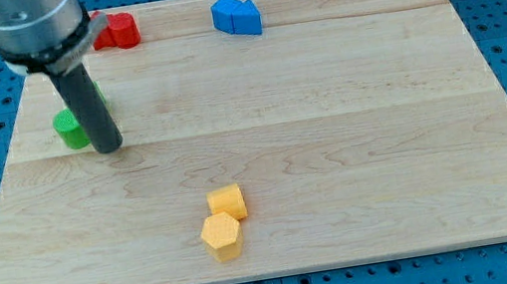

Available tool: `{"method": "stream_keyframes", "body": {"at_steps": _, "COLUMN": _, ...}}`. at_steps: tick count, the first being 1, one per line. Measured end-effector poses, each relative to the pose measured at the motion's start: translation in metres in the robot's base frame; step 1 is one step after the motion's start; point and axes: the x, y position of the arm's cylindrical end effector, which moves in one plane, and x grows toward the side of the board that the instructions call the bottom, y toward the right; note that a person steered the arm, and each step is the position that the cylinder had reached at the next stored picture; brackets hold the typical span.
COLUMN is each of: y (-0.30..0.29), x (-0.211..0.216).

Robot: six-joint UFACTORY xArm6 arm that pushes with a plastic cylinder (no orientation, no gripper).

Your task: Separate the green star from the green circle

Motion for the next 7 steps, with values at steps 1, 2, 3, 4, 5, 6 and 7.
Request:
{"method": "stream_keyframes", "body": {"at_steps": 1, "y": 0.000, "x": 0.018}}
{"method": "stream_keyframes", "body": {"at_steps": 2, "y": -0.003, "x": 0.025}}
{"method": "stream_keyframes", "body": {"at_steps": 3, "y": -0.054, "x": 0.026}}
{"method": "stream_keyframes", "body": {"at_steps": 4, "y": -0.076, "x": 0.001}}
{"method": "stream_keyframes", "body": {"at_steps": 5, "y": -0.079, "x": -0.019}}
{"method": "stream_keyframes", "body": {"at_steps": 6, "y": -0.075, "x": -0.024}}
{"method": "stream_keyframes", "body": {"at_steps": 7, "y": -0.081, "x": -0.051}}
